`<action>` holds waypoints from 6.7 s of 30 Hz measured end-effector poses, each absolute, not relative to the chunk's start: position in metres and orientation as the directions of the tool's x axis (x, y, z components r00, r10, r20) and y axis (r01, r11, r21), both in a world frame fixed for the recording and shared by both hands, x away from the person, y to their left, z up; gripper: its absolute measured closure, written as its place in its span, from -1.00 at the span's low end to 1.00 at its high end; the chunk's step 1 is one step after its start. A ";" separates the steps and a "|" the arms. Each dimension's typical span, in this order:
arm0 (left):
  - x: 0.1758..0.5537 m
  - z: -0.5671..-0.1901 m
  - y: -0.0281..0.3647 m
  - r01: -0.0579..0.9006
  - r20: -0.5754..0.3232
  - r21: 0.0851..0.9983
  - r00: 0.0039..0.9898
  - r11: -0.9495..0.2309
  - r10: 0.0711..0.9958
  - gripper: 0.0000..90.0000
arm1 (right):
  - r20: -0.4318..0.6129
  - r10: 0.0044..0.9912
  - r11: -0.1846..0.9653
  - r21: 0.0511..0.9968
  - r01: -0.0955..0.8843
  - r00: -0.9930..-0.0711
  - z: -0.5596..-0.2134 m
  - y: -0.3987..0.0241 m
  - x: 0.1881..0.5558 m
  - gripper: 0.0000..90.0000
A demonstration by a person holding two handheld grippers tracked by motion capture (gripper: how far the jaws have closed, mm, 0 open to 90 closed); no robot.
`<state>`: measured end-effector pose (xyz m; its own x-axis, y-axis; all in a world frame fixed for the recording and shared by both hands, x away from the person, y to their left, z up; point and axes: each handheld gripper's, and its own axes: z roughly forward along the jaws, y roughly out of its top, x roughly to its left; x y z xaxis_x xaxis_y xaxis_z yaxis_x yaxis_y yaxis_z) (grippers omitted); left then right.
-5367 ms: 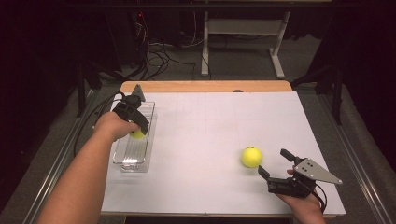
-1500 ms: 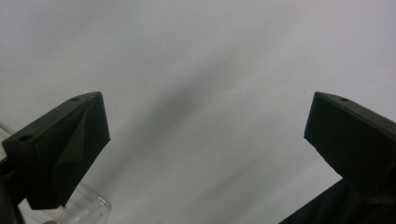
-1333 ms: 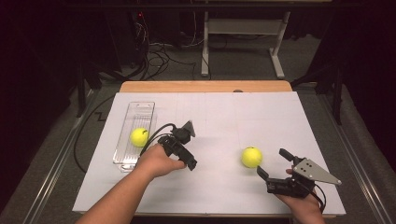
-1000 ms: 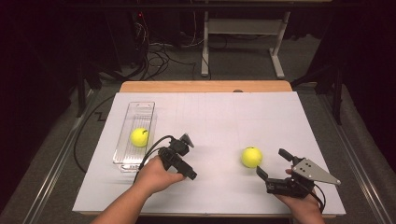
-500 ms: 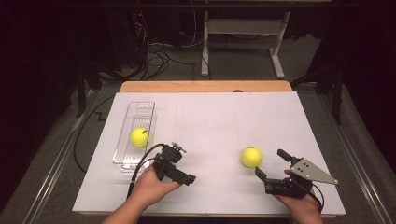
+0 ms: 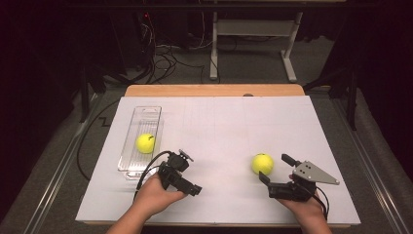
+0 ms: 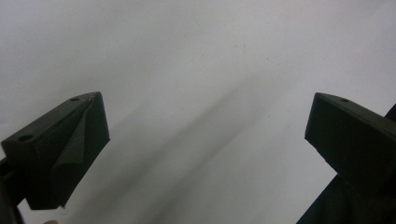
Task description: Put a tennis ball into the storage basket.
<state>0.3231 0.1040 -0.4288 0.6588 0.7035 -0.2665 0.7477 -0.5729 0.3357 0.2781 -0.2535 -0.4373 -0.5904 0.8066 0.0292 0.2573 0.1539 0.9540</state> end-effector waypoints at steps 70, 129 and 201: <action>0.318 -0.423 0.109 0.718 -0.304 0.386 0.692 -0.579 0.655 -0.98 | 0.037 0.856 0.301 0.774 0.557 -0.515 -0.464 -0.235 0.325 -0.40; 0.318 -0.426 0.108 0.714 -0.295 0.380 0.696 -0.587 0.655 -0.98 | 0.017 0.764 0.295 0.880 0.372 -0.645 -0.426 -0.194 0.321 -0.40; 0.344 -0.384 0.088 0.729 -0.337 0.225 0.681 -0.646 0.651 -0.98 | 0.031 0.651 0.358 0.868 0.343 -0.758 -0.457 -0.136 0.299 -0.40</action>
<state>0.3439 0.0881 -0.3844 0.6806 0.6507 -0.3368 0.7292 -0.6461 0.2253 0.2985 -0.1363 -0.4569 -0.7584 0.6510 0.0308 0.3427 0.3582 0.8685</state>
